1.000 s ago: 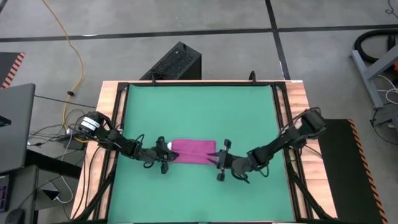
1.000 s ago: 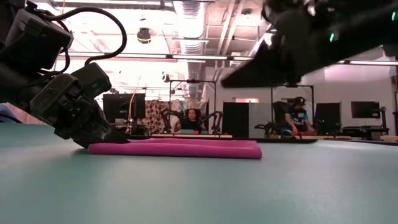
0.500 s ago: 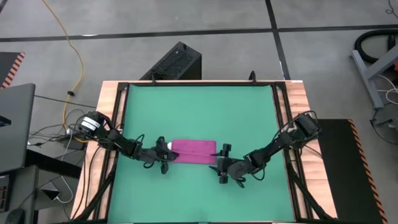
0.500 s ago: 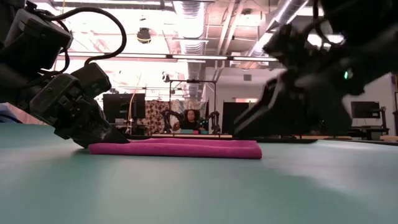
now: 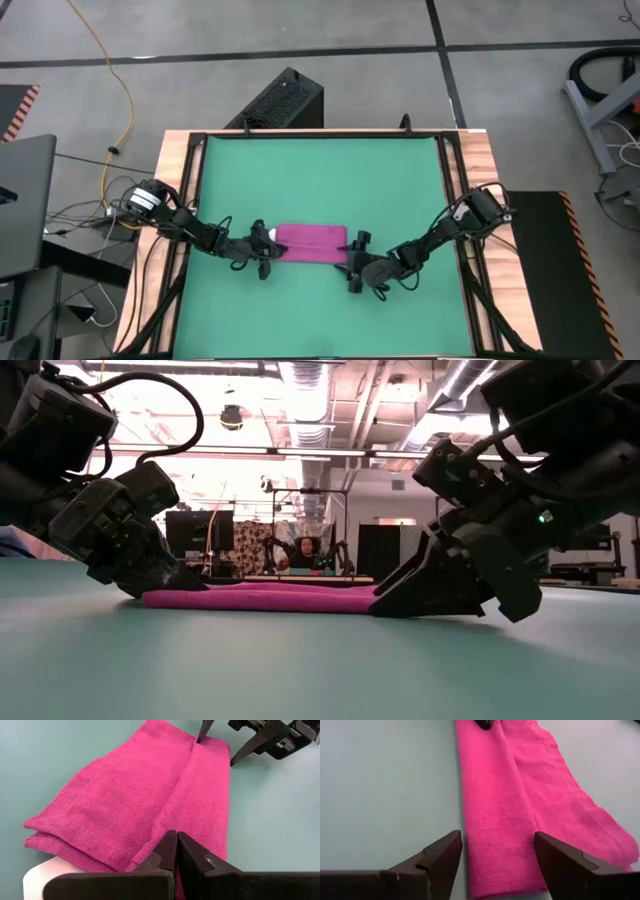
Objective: Roll towel
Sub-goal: Roll the pink towel
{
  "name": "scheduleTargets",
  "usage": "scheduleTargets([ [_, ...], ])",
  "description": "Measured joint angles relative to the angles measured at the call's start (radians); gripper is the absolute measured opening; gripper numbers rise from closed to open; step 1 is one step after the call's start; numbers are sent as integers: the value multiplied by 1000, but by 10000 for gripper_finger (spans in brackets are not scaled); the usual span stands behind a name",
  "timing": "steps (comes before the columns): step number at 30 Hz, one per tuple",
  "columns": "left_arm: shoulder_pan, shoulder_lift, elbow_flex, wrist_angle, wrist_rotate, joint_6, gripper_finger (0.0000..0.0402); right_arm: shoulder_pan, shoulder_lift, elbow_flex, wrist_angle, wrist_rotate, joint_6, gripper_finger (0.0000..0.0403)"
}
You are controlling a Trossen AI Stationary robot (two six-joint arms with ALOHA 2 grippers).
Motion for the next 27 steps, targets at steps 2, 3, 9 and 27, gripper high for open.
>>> scheduleTargets([
  [2, 0, 0, 0, 0, 1, 0, 0, -2, 0, 2, -33, -1, 54, 276],
  [3, 0, 0, 0, 0, 1, 0, 0, -3, 0, 3, -47, -1, 81, 276],
  [9, 1, 0, -2, 12, 18, 8, 0, -5, 0, 4, -62, -4, 123, 271],
  [27, 1, 1, -4, 61, 100, 32, 0, 17, -13, 32, -140, 12, 204, 27],
])
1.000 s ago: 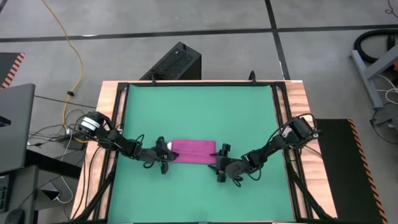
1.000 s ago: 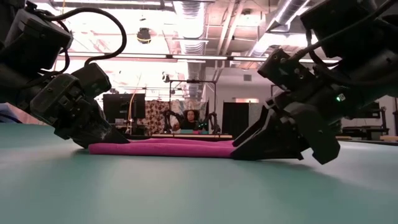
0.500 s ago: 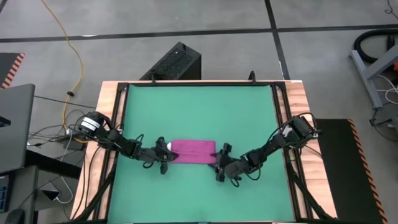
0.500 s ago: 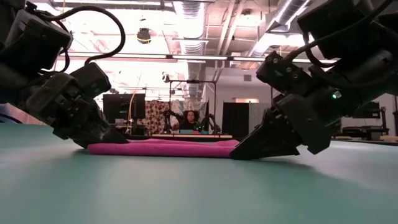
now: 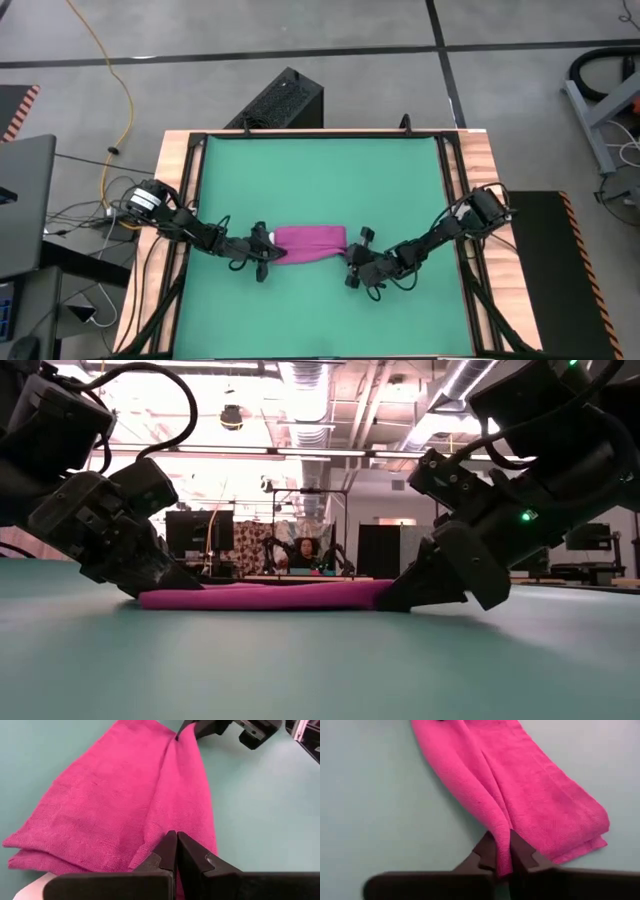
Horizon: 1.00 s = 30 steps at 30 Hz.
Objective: Roll towel
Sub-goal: Roll the pink towel
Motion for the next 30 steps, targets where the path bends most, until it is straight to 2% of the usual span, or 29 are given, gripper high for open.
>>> scheduleTargets([
  [5, 0, 0, 1, 9, 29, -1, 0, 13, -82, 4, -41, -76, 63, 24],
  [11, 0, 0, 1, 47, 87, -25, 0, -36, -228, 2, -134, -258, 284, 24],
  [18, 1, -8, 3, 77, 149, -81, 0, -127, -359, 4, -125, -392, 584, 24],
  [24, 1, -13, 3, 121, 205, -84, 0, -176, -387, 6, -262, -428, 718, 24],
  [27, 0, -55, 3, 131, 289, -122, 0, -197, -352, 5, -326, -455, 785, 24],
  [30, -21, -130, 4, 87, 356, -150, 0, -208, -325, 6, -300, -487, 791, 24],
])
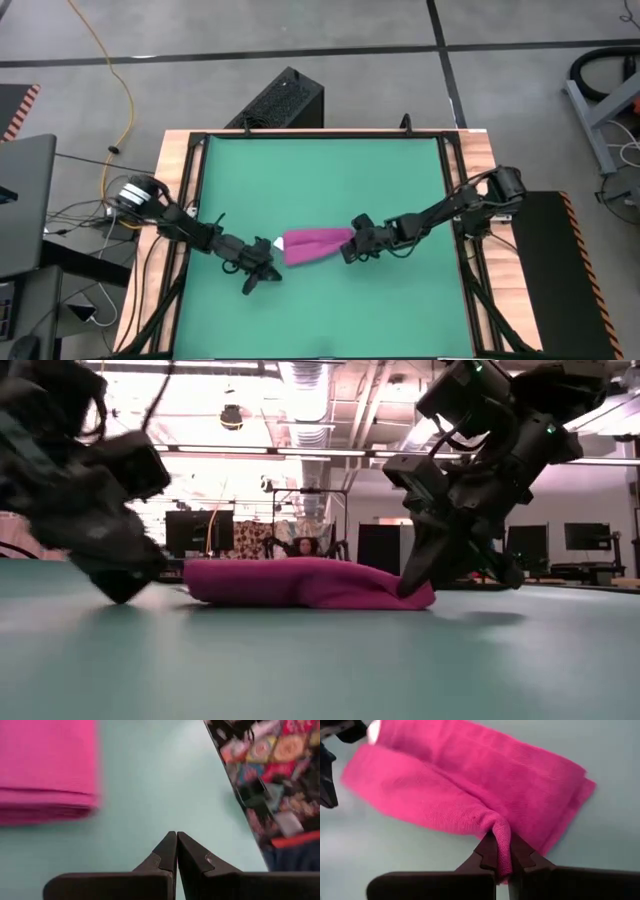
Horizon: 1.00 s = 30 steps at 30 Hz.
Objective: Roll towel
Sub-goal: Roll the pink towel
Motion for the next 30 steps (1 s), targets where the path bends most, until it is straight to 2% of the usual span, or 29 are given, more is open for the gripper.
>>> scheduleTargets([
  [2, -24, -53, 0, -65, -71, 35, 0, 0, 6, 1, 12, -5, 0, 24],
  [7, -101, -177, 18, -171, -529, 279, 0, 1, 1, 1, 11, -5, -14, 24],
  [10, -105, -210, 32, -181, -683, 475, 0, 2, 0, 1, 14, -6, -16, 24],
  [12, -75, -208, 36, -230, -697, 510, 0, 2, 0, 1, 16, -7, -19, 24],
  [14, -51, -197, 40, -279, -643, 504, 0, 2, 0, 1, 16, -8, -20, 24],
  [16, -75, -198, 49, -325, -623, 474, 0, 1, 0, 1, 16, -9, -20, 24],
  [18, -147, -198, 64, -370, -691, 478, 0, 1, 0, 1, 14, -10, -23, 24],
  [20, -235, -198, 86, -413, -772, 548, 0, 2, 0, 1, 11, -12, -36, 24],
  [24, -361, -198, 149, -540, -809, 728, 0, 2, 0, 1, 12, -12, -47, 24],
  [30, -370, -200, 235, -690, -861, 886, 28, 2, 0, 1, 12, -12, -67, 24],
])
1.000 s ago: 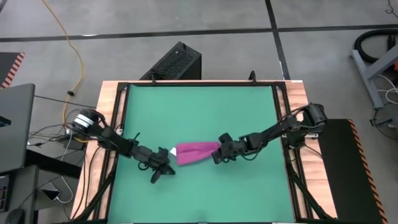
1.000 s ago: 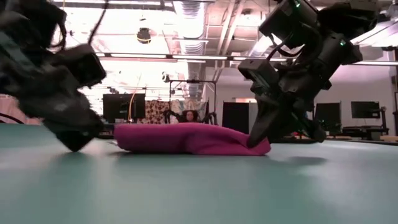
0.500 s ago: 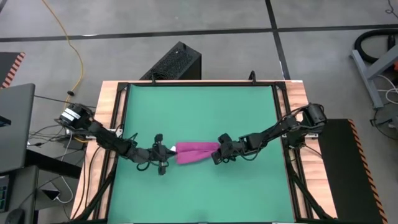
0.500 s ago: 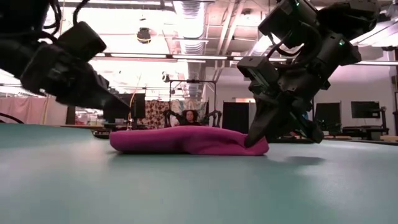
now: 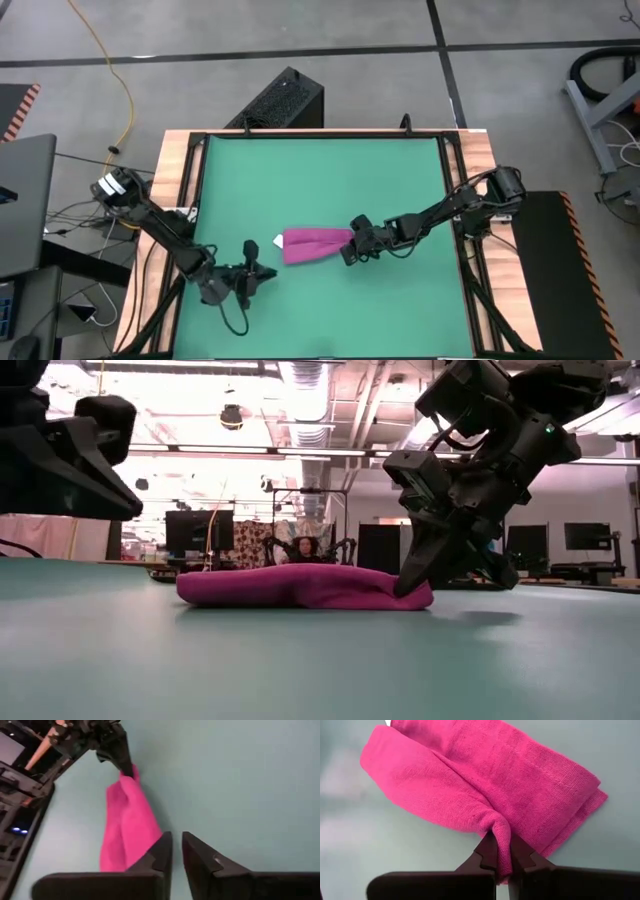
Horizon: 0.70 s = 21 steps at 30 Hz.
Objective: Roll towel
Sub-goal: Roll the pink towel
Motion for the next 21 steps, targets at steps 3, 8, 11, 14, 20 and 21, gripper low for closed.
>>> scheduleTargets([
  [3, 39, 0, 23, -11, 25, 28, 66, 0, 0, 0, 0, 0, -8, 24],
  [8, 94, 0, 28, -16, 133, 15, 133, 0, 0, 0, 0, 0, -10, 24],
  [11, 105, 0, 28, -28, 135, 24, 156, 0, 0, 0, 0, -2, -24, 24],
  [14, 123, 11, 28, -29, 130, 24, 164, 0, 0, 0, 0, -3, -32, 24],
  [20, 143, 198, 60, 38, 106, 52, 165, 0, 0, 0, 1, -4, -44, 24],
  [21, 143, 232, 77, 34, 78, 48, 165, 0, 0, 0, 2, -4, -47, 24],
])
